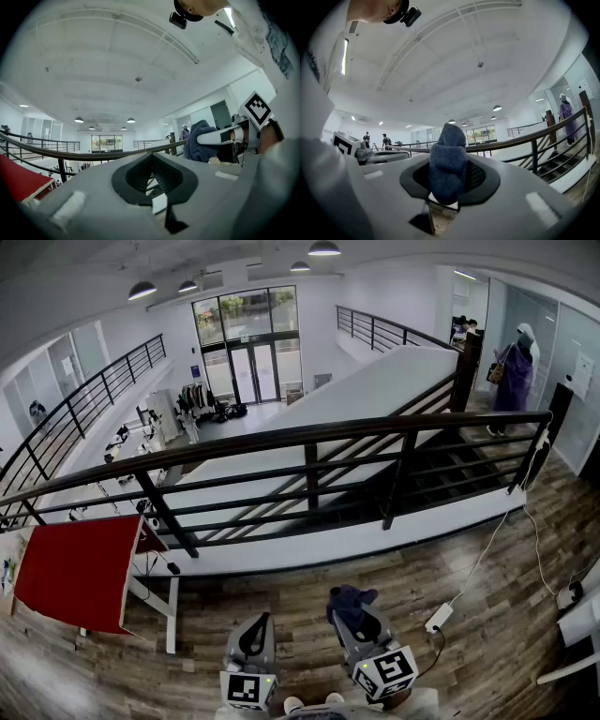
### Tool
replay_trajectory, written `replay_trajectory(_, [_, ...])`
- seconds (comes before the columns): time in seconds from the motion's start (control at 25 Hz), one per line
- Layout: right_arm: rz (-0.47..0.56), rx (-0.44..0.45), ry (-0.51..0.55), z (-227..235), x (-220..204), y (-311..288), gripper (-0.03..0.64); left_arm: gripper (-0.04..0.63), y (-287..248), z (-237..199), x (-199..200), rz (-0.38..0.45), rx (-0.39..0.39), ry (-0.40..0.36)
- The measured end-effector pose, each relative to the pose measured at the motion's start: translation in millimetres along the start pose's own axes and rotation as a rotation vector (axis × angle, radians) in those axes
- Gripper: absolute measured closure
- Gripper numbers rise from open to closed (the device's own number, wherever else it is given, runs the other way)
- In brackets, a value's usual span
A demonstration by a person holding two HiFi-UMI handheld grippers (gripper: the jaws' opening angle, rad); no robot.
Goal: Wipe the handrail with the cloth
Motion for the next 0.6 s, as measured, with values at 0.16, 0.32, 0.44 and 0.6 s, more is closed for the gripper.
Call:
replay_trajectory(0.16, [0.001, 0.0, -0.003, 8, -1, -2, 0.508, 0.601, -8, 2, 5, -0.008, 0.009, 0.008])
replay_trajectory(0.32, [0.005, -0.001, -0.002, 14, -1, -3, 0.508, 0.601, -9, 4, 3, -0.017, 0.021, 0.008])
replay_trajectory(0.44, [-0.002, -0.003, -0.012, 21, -4, -1, 0.508, 0.601, -9, 7, 1, -0.016, 0.032, -0.003])
replay_trajectory(0.6, [0.006, 0.006, -0.027, 29, -1, 2, 0.506, 0.601, -11, 10, 2, -0.022, 0.056, -0.008])
Point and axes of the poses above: the fingertips, and each gripper's own axes: y backward along the fingers, z to its right, x out of its top, the point moved 1 cm from there along y, backward along the fingers, and after that the axes turned 4 degrees about z, right-handed, at the moved point
